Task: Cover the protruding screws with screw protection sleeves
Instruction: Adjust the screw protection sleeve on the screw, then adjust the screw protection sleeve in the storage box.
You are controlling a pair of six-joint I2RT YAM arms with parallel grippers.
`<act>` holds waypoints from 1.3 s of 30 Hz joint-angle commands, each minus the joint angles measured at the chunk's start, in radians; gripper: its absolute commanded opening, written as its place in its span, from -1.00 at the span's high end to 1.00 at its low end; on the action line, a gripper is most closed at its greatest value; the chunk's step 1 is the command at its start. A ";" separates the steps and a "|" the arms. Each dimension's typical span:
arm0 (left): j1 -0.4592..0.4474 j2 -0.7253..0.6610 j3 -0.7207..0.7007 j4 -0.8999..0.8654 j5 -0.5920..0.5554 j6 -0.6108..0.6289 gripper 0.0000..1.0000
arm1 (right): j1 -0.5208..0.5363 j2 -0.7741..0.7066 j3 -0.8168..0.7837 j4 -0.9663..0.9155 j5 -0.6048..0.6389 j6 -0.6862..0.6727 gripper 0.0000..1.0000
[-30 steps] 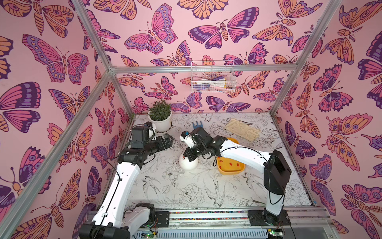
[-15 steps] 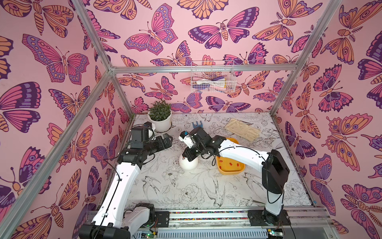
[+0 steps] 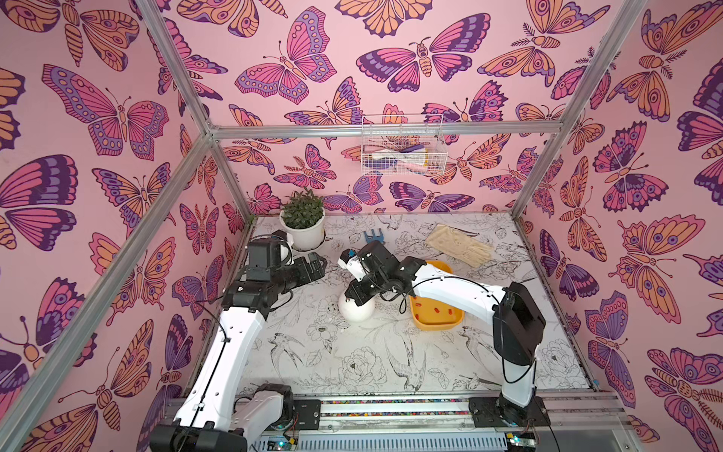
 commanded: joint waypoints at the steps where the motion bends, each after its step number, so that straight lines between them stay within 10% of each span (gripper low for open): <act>1: 0.006 -0.013 -0.010 -0.003 0.003 0.009 -0.99 | -0.002 0.013 -0.005 0.009 -0.007 0.009 0.94; 18: 0.019 -0.013 -0.010 -0.002 -0.007 0.009 -0.99 | -0.007 -0.075 -0.008 -0.019 0.056 0.017 0.85; 39: 0.022 0.003 -0.005 -0.004 -0.013 0.032 -0.99 | -0.099 -0.562 -0.187 -0.370 0.453 0.047 0.49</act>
